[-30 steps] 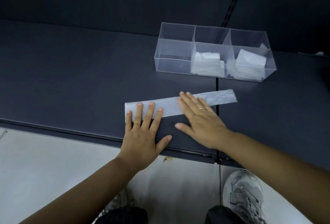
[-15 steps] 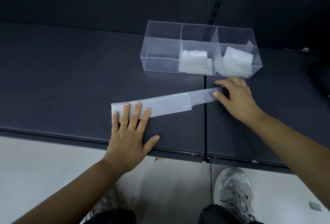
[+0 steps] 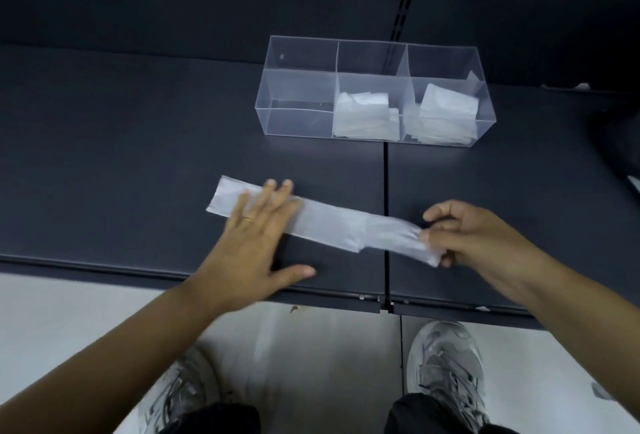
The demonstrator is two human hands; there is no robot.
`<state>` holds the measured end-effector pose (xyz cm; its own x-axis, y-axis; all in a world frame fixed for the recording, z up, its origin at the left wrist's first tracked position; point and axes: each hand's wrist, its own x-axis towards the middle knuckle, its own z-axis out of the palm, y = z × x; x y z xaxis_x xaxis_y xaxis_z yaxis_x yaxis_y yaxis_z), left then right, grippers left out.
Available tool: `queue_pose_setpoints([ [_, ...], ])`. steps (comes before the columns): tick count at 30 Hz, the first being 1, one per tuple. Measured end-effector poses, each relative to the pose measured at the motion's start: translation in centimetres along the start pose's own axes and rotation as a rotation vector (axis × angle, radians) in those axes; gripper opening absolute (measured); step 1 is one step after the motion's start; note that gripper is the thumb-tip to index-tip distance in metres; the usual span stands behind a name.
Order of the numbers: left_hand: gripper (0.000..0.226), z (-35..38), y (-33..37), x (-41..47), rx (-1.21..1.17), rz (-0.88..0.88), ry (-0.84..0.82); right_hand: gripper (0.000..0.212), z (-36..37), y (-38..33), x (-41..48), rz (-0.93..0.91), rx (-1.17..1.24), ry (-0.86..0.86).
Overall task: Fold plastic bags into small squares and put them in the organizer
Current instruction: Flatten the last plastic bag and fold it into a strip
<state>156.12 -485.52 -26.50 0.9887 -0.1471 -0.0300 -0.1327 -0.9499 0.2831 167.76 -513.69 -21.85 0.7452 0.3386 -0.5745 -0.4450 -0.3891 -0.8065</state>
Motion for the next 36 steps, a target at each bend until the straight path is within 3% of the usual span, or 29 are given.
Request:
queue_pose_setpoints([
  [2,0.098,0.6,4.0,0.7,-0.087,0.072,-0.017,0.024,0.7,-0.2,-2.4,0.064,0.076,-0.068],
  [4,0.09,1.2,8.3,1.0,-0.261,0.072,-0.009,0.029,1.8,-1.0,-4.4,0.078,0.12,-0.166],
  [7,0.053,-0.1,11.8,1.1,-0.882,-0.2,0.093,0.031,2.7,-3.0,-5.5,-0.105,0.089,-0.28],
  [10,0.032,-2.5,11.3,1.3,-1.189,-0.309,0.126,0.044,1.7,-4.1,-3.1,-0.319,0.031,-0.157],
  [14,0.035,-3.1,9.0,1.5,-1.525,-0.484,0.066,0.074,2.9,-3.2,0.9,-0.194,0.106,-0.574],
  [15,0.038,-2.8,8.3,1.6,-1.602,-0.55,0.058,0.07,3.6,-2.7,1.6,-0.165,0.07,-0.654],
  [17,0.041,-2.6,7.3,1.8,-1.744,-0.577,0.044,0.04,5.1,-1.7,2.4,-0.168,-0.087,-0.702],
  [20,0.036,-2.2,5.7,1.9,-1.874,-0.586,0.054,0.018,6.5,-0.7,3.4,-0.122,-0.233,-0.533],
  [23,0.031,-1.6,3.4,2.3,-1.852,-0.743,0.1,0.009,7.2,-0.6,3.6,-0.077,-0.261,-0.389],
  [26,0.025,-1.5,1.0,2.8,-1.623,-0.923,0.146,0.007,7.5,-0.6,3.6,-0.049,-0.281,-0.328],
  [30,0.023,-1.9,-1.4,3.3,-1.433,-1.009,0.293,0.011,7.6,-0.5,3.6,-0.018,-0.267,-0.283],
  [33,0.023,-2.4,-2.4,2.8,-1.282,-0.974,0.489,0.015,7.6,-0.4,3.7,-0.011,-0.254,-0.277],
  [35,0.022,-2.5,-1.5,1.5,-0.898,-0.802,0.641,0.016,7.6,-0.5,3.7,-0.013,-0.257,-0.279],
  [36,0.023,-2.4,-0.3,0.7,-0.656,-0.624,0.666,0.017,7.7,-0.5,3.7,-0.013,-0.258,-0.278],
])
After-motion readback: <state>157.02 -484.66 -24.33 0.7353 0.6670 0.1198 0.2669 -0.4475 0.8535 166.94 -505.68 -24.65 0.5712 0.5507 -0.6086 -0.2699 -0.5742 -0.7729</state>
